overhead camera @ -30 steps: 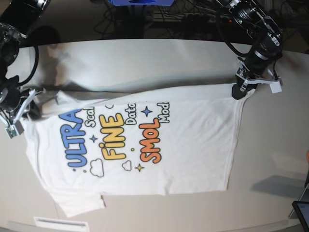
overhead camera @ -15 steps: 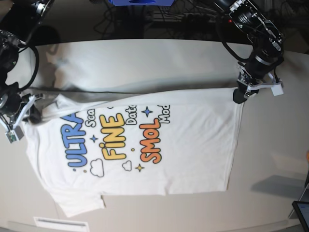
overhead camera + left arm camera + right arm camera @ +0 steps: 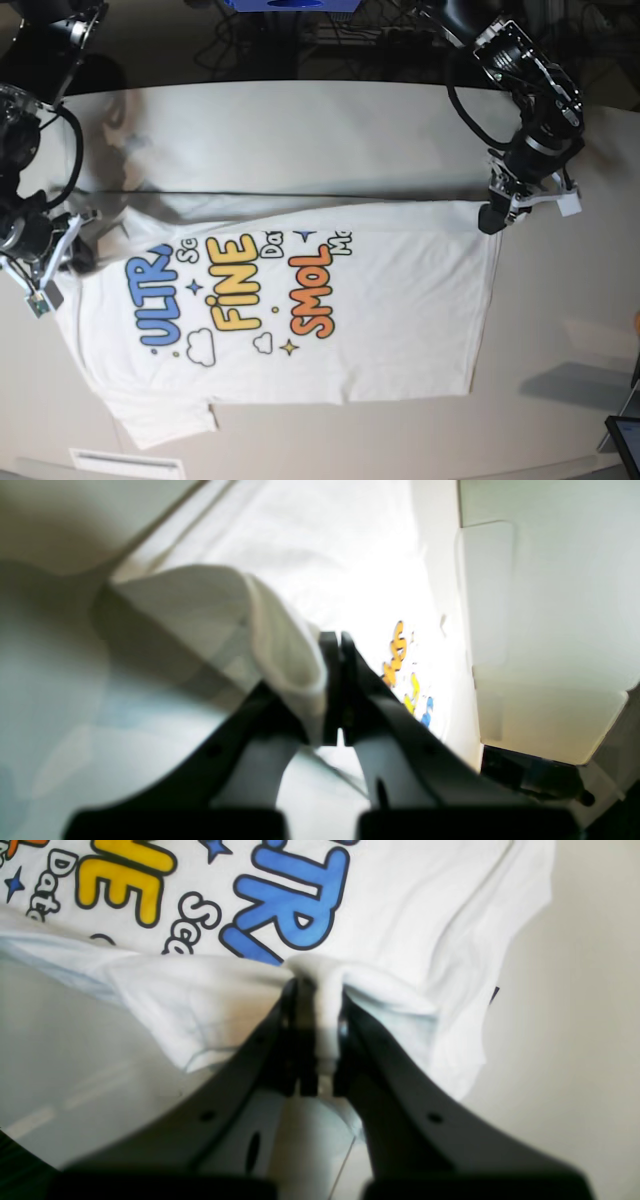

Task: Fold the T-shirt properly
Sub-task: 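Fold the held edge over the shirt body with both grippers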

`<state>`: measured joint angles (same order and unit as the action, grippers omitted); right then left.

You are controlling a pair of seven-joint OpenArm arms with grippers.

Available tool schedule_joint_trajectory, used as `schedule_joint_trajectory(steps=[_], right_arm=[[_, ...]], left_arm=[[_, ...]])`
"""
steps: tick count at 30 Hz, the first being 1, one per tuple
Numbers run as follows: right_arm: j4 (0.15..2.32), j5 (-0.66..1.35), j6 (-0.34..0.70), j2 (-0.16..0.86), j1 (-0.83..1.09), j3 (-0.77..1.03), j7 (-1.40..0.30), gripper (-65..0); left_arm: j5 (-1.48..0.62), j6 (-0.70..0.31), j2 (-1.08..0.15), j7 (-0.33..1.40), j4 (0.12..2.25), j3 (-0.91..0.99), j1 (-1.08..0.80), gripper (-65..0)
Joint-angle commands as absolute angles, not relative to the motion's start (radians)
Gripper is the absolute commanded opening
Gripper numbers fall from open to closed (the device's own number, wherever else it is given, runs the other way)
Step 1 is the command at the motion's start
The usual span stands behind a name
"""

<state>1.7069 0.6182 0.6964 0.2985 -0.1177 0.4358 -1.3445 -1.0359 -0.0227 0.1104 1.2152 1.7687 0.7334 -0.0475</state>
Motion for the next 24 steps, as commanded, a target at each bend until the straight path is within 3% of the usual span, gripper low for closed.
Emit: schedule_joint_trajectory(steps=[1, 19, 24], right_arm=[[1.707, 0.613, 0.698, 0.318, -0.142, 0.432, -1.328, -64.9], [1.589, 0.610, 0.698, 0.318, -0.217, 0.404, -1.313, -64.1], [1.581, 0.608, 0.698, 0.318, -0.239, 0.404, -1.313, -49.9]], left_arm=[[-1.059, -0.025, 0.104, 1.204, 1.776, 0.734, -0.030, -65.0], [-1.063, -0.025, 0.081, 1.092, 1.670, 0.733, 0.028, -65.0], [-1.063, -0.025, 0.084, 1.090, 1.669, 0.734, 0.077, -65.0]])
